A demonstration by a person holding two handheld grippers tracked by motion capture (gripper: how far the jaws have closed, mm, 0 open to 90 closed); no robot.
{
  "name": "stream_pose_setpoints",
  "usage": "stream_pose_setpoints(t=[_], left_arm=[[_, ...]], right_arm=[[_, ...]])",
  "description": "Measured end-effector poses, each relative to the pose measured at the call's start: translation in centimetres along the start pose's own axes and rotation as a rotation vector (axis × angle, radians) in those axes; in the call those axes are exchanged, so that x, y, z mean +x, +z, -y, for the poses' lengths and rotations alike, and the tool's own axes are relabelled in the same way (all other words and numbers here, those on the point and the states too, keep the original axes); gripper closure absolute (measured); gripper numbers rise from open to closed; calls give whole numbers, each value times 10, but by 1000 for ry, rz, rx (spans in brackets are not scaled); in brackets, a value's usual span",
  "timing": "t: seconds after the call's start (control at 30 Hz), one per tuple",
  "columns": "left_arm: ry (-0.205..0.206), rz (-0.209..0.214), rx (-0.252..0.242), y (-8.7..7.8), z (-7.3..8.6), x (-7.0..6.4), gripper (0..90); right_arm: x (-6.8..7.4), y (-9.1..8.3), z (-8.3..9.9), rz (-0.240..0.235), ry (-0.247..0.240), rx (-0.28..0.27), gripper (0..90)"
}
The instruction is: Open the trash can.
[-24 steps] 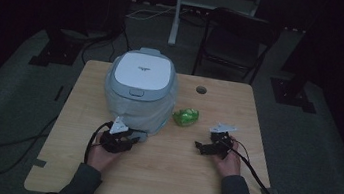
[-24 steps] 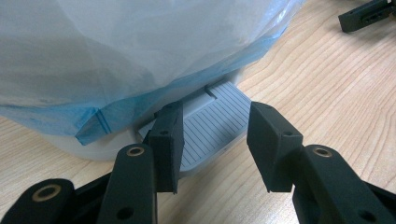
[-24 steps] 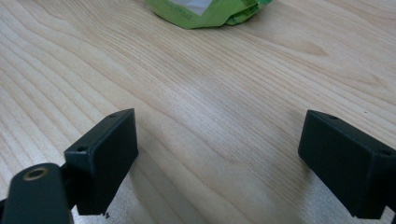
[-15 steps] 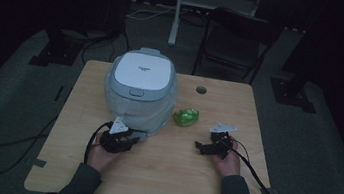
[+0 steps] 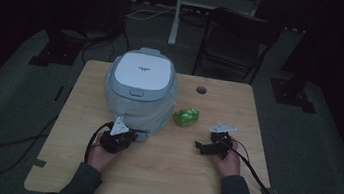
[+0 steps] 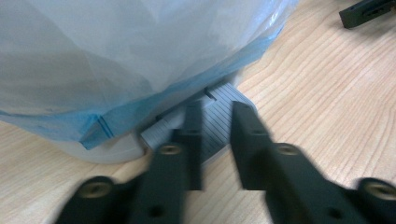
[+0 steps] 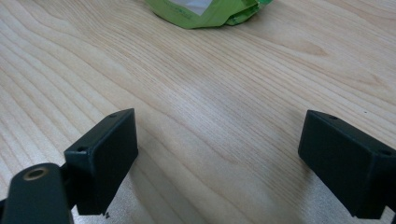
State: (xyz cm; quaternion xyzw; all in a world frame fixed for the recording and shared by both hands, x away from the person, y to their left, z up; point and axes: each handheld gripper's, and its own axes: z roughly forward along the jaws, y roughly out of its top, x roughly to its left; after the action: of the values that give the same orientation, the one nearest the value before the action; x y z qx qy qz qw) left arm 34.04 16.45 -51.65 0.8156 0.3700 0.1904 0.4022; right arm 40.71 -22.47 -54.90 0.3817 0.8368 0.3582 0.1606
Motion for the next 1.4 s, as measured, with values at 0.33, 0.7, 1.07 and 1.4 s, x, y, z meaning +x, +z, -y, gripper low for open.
stream_pose_setpoints(t=[0.33,0.7,1.07,1.4], left_arm=[[4,-3,22,6,-1,-4,900],[-2,-34,18,9,2,-6,900],[-33,-3,0,12,7,0,900],[-44,3,-5,15,8,2,900]], right_arm=[[0,0,0,0,0,0,110],[0,0,0,0,0,0,110],[0,0,0,1,0,1,110],[0,0,0,1,0,0,110]])
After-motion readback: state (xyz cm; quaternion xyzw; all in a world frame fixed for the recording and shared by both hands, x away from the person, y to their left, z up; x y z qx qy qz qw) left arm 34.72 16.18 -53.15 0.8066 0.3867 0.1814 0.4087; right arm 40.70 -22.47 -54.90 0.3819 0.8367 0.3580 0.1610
